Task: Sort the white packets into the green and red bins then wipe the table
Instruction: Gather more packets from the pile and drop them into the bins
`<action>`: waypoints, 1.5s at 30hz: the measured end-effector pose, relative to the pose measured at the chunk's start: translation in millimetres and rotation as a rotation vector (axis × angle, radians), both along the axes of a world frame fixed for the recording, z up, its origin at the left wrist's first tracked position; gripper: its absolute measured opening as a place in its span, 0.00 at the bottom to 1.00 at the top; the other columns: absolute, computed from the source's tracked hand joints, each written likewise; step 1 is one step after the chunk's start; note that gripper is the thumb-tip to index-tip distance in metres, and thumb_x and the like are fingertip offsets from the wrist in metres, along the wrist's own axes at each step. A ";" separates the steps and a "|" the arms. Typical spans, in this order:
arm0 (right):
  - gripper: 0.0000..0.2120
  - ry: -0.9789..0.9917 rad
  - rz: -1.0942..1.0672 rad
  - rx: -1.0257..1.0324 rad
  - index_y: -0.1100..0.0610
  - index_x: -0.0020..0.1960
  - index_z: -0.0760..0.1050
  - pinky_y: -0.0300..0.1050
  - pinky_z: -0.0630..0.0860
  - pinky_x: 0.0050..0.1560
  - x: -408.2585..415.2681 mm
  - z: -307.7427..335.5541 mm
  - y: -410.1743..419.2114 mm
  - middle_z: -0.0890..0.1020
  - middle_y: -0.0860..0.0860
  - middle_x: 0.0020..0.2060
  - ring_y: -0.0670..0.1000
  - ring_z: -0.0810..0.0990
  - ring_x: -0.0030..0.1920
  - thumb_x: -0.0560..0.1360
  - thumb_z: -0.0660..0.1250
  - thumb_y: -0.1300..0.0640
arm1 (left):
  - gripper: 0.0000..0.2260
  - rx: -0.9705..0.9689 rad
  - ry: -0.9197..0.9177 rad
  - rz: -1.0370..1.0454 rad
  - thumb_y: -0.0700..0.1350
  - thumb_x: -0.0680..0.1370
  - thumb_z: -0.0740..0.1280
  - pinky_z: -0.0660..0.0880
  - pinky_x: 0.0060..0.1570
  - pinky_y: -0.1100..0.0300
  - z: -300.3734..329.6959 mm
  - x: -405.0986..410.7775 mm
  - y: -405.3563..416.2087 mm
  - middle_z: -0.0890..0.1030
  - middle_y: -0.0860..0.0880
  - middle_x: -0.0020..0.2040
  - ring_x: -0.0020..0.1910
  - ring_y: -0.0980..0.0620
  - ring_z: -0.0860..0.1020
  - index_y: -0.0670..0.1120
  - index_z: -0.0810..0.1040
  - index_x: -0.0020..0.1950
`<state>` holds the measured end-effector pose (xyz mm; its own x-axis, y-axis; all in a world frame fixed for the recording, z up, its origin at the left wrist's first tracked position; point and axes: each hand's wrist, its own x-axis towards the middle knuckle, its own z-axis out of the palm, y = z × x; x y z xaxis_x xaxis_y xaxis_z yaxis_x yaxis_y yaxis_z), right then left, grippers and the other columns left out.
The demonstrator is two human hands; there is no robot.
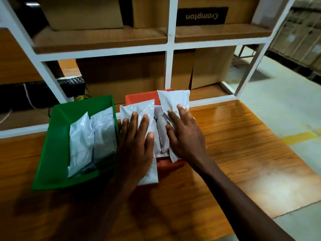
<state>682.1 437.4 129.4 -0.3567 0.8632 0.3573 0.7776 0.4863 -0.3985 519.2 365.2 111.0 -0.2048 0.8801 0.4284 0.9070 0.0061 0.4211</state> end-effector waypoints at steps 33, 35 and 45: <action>0.30 -0.364 0.192 -0.302 0.46 0.82 0.42 0.65 0.37 0.77 -47.4 -75.7 110.7 0.39 0.57 0.81 0.63 0.34 0.79 0.84 0.44 0.39 | 0.26 0.009 -0.077 0.226 0.59 0.82 0.47 0.46 0.78 0.53 14.4 -26.1 47.5 0.51 0.52 0.82 0.81 0.49 0.45 0.57 0.56 0.80; 0.29 -0.363 0.194 -0.285 0.46 0.82 0.43 0.65 0.39 0.77 -46.2 -72.1 108.8 0.42 0.57 0.81 0.63 0.36 0.80 0.84 0.43 0.39 | 0.26 0.007 -0.080 0.224 0.59 0.82 0.47 0.47 0.78 0.52 14.8 -26.6 46.2 0.51 0.52 0.82 0.81 0.49 0.45 0.57 0.56 0.80; 0.36 -0.294 0.214 -0.169 0.49 0.82 0.49 0.62 0.43 0.79 -49.5 -41.2 92.4 0.51 0.57 0.82 0.59 0.45 0.81 0.78 0.34 0.34 | 0.25 -0.001 -0.052 0.217 0.59 0.82 0.48 0.51 0.78 0.49 17.1 -23.2 44.6 0.52 0.52 0.82 0.81 0.49 0.46 0.57 0.57 0.80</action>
<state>632.6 529.8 88.2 -0.6003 0.7965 0.0724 0.7589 0.5959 -0.2628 496.0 409.8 128.1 -0.4111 0.8133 0.4118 0.8615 0.1989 0.4672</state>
